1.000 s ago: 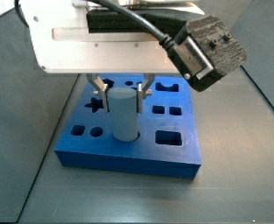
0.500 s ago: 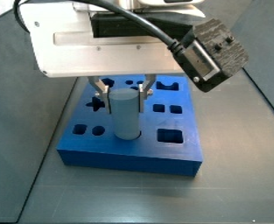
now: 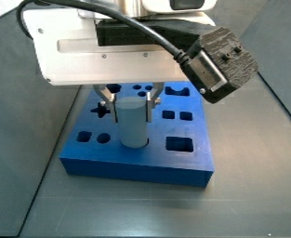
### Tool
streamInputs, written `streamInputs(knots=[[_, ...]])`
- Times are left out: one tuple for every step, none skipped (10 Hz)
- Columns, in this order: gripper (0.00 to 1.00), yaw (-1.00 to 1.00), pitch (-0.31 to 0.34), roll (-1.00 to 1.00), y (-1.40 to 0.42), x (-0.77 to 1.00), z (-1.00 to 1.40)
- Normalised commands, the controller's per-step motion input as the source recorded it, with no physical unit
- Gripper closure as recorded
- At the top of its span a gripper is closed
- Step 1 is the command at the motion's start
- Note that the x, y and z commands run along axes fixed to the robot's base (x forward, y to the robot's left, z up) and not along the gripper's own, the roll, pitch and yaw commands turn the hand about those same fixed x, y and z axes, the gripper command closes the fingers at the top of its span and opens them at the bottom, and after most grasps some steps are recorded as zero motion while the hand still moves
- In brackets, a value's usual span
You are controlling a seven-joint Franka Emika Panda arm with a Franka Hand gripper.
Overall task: Pick up the oval object. Move up. Move to above the board. Insert the oval object.
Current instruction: Insert the oval object.
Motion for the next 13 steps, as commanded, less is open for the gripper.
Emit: streamInputs(knots=[[1.00, 0.00, -0.216, 0.10, -0.07, 0.00, -0.81], [1.00, 0.00, -0.207, 0.09, -0.11, 0.00, -0.84], [1.00, 0.00, -0.197, 0.08, -0.12, 0.00, -0.86], [1.00, 0.00, -0.180, 0.08, -0.16, 0.00, -0.90], [1.00, 0.00, -0.156, 0.06, -0.21, 0.03, -0.96], [1.00, 0.00, -0.149, 0.06, -0.23, 0.07, -0.97], [1.00, 0.05, -0.106, 0.04, -0.11, 0.36, -1.00], [1.00, 0.13, 0.000, 0.00, 0.28, 0.79, -1.00], [1.00, 0.10, 0.000, 0.06, 0.22, 0.74, -0.92], [1.00, 0.00, 0.027, 0.04, 0.00, 0.13, 0.00], [1.00, 0.00, 0.000, 0.06, 0.00, 0.00, -0.10], [1.00, 0.00, -0.239, 0.18, -0.01, -0.10, -0.68], [1.00, 0.00, -0.223, 0.18, -0.03, -0.09, -0.72]])
